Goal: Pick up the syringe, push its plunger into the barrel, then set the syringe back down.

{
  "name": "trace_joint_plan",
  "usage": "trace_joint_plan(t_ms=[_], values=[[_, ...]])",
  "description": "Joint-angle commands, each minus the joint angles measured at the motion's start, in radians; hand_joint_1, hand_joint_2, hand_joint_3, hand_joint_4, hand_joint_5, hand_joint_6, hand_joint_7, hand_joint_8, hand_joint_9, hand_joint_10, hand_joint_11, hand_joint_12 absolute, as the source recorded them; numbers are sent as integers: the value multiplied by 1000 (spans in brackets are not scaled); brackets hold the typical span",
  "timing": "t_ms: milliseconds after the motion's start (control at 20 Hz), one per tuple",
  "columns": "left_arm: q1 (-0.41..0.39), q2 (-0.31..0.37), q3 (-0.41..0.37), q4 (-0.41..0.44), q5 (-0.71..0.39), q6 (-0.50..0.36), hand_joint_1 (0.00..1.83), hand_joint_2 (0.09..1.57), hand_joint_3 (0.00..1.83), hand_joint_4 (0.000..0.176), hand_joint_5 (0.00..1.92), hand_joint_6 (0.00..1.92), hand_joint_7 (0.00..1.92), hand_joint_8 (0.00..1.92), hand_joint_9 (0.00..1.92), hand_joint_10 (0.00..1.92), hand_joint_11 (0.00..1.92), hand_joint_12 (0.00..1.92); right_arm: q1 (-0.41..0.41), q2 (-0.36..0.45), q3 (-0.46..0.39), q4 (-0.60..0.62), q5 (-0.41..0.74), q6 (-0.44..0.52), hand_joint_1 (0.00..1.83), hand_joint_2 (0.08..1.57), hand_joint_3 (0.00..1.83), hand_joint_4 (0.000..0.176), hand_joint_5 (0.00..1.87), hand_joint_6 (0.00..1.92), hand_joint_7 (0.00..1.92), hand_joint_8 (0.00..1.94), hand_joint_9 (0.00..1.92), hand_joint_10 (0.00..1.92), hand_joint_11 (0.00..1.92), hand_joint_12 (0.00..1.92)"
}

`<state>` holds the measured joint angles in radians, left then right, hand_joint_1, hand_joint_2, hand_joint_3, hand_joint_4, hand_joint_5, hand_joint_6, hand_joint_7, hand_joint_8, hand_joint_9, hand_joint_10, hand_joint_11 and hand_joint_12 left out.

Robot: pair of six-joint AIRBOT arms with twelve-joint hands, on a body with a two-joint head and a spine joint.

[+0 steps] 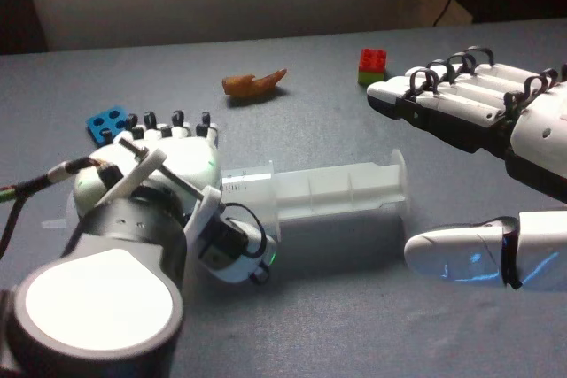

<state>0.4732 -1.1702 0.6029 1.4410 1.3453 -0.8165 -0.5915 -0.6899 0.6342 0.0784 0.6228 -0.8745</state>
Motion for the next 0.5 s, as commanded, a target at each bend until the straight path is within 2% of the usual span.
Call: trace_joint_plan(t_ms=[0,100,250,450], values=[[8,-10,7,108,69,-6,634,1036,0,0,14,1,0,0,0,0,0,0,4,3,-1,-6,121,4,102,1014,0,0,27,4,63,4,45,5,0,191],[29,-28,21,134,81,-10,622,1034,0,0,7,0,0,0,0,0,0,0,4,3,-1,-6,121,4,103,1015,1,0,21,1,62,1,42,2,0,142],[56,-53,46,179,81,-18,550,1046,0,0,2,0,0,0,0,0,9,4,4,3,-1,-6,122,4,91,1016,1,0,38,3,75,2,61,5,0,205],[89,-86,85,214,81,-47,587,1047,1,0,0,0,0,0,0,0,2,2,4,3,-1,-6,122,4,83,1023,3,0,38,4,72,4,61,3,0,204]])
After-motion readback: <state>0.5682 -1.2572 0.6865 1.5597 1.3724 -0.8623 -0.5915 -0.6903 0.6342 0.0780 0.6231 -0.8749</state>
